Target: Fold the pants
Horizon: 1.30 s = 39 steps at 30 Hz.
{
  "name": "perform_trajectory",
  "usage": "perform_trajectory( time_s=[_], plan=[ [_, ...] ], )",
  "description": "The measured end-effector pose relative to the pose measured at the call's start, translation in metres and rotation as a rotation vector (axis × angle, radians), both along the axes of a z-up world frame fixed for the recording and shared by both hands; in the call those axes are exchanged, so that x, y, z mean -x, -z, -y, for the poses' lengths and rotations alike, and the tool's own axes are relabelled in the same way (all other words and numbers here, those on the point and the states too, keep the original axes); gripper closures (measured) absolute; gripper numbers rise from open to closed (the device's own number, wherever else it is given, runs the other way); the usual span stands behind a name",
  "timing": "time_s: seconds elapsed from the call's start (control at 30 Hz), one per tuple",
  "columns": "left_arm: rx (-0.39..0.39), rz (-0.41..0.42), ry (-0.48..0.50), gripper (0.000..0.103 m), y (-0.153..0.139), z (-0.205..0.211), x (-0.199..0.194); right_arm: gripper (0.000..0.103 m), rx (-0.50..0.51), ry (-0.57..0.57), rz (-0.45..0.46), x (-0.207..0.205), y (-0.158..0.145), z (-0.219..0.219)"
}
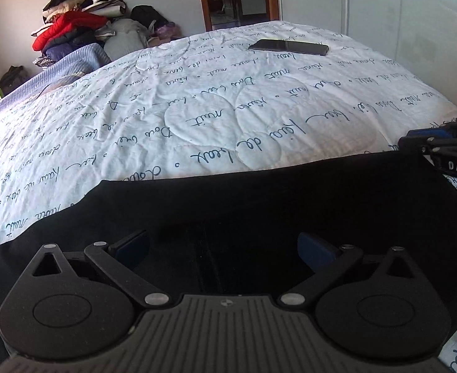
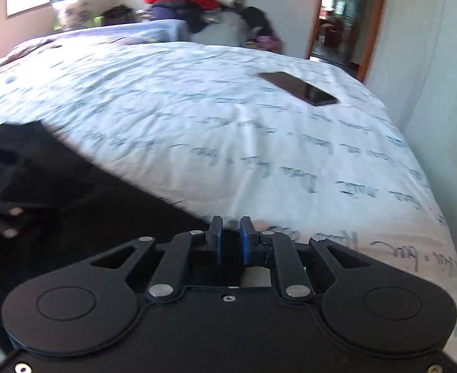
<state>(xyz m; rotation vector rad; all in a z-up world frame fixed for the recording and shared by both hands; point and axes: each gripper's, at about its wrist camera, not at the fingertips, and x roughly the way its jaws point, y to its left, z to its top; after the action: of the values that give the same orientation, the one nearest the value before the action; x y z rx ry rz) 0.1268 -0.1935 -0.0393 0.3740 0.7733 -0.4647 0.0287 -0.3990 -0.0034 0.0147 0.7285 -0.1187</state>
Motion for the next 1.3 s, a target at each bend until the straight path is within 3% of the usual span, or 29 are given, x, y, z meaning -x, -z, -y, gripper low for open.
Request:
perform_trajectory(
  time_s=[0.1,0.2,0.3,0.4,0.63,0.73,0.87,0.9,0.97,1.0,1.03,1.27,1.3],
  plan=[
    [0.025,0.024,0.010,0.003,-0.013,0.000,0.005,0.089,-0.155,0.034,0.059,0.029,-0.010,0.019],
    [0.065,0.001,0.059,0.003,-0.020,0.007,0.013,0.088,-0.390,0.049,0.033,0.064,0.005,0.035],
    [0.085,-0.028,0.120,0.002,-0.019,0.023,0.024,0.084,-0.563,0.100,0.000,0.092,0.025,0.042],
    [0.051,-0.012,0.160,0.003,-0.013,0.042,0.037,0.081,-0.754,0.110,0.003,0.104,0.038,0.046],
    [0.021,0.008,0.198,0.001,0.000,0.055,0.052,0.079,-0.780,0.049,-0.040,0.112,0.039,0.033],
    [0.047,-0.032,0.185,0.000,0.003,0.052,0.046,0.091,-0.716,0.046,-0.040,0.114,0.033,0.028],
    [0.055,-0.046,0.179,0.000,0.003,0.051,0.044,0.091,-0.583,0.008,-0.063,0.104,0.025,0.015],
    [0.053,-0.036,0.177,0.002,0.001,0.050,0.045,0.088,-0.557,-0.010,-0.072,0.101,0.022,0.013],
    [0.056,-0.009,0.171,0.002,-0.003,0.048,0.047,0.068,-0.462,0.008,-0.040,0.090,0.009,0.015],
    [0.052,0.005,0.168,0.002,-0.004,0.048,0.048,0.051,-0.409,0.029,-0.010,0.083,0.003,0.015],
    [0.046,0.010,0.165,0.002,-0.004,0.048,0.048,0.049,-0.381,0.032,0.018,0.074,0.000,0.024],
    [0.036,0.009,0.174,0.001,0.005,0.051,0.056,0.051,-0.610,0.049,-0.032,-0.012,0.033,0.071],
    [0.037,0.013,0.177,0.000,0.005,0.051,0.057,0.057,-0.656,0.036,-0.025,-0.016,0.034,0.074]
  ],
)
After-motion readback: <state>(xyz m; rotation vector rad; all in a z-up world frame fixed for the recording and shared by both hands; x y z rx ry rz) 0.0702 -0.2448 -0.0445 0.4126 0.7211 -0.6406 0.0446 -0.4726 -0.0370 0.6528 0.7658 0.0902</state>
